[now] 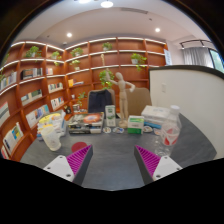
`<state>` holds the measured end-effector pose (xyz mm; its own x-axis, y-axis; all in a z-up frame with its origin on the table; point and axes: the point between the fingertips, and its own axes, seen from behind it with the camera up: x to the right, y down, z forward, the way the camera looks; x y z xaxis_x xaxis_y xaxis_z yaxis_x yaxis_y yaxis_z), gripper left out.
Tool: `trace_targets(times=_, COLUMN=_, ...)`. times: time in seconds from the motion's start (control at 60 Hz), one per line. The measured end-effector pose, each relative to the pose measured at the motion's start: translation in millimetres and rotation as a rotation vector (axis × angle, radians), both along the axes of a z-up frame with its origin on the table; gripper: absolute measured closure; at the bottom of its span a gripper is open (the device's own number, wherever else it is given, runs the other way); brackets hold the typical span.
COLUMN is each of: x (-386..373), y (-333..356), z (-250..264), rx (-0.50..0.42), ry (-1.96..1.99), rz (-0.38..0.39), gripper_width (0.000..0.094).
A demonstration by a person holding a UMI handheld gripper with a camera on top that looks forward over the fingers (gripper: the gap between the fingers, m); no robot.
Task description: Pour water
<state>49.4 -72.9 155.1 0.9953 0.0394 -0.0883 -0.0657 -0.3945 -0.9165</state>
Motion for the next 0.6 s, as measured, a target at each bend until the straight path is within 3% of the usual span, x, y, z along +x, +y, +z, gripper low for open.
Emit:
trace_targets(times=0.05, x=42.3, y=-15.2, z=-30.5, rx=-0.024, ry=-0.016, rz=-0.050, gripper_width=0.0052)
trace_targets(times=0.067, x=27.6, y=-4.4, z=-10.4, rx=-0.037, ry=-0.024, rz=-0.069, gripper_width=0.0052)
trace_targets(times=0.183, x=95.8, y=-33.6, z=-42.8, rx=-0.032, ry=-0.115, rz=-0.156, gripper_width=0.0052)
trace_targets(times=0.467, x=145.8, y=23.7, z=-50.7, rx=0.082, ry=-0.112, rz=-0.164, gripper_width=0.0061)
trace_targets(times=0.517, x=143.3, y=35.9, z=-48.8, rx=0.112, ry=-0.092, rz=-0.161, gripper_width=0.0097)
trace_targets(times=0.6, x=144.4, y=55.5, z=-44.2, rx=0.133, ry=-0.064, rz=-0.134, gripper_width=0.0281)
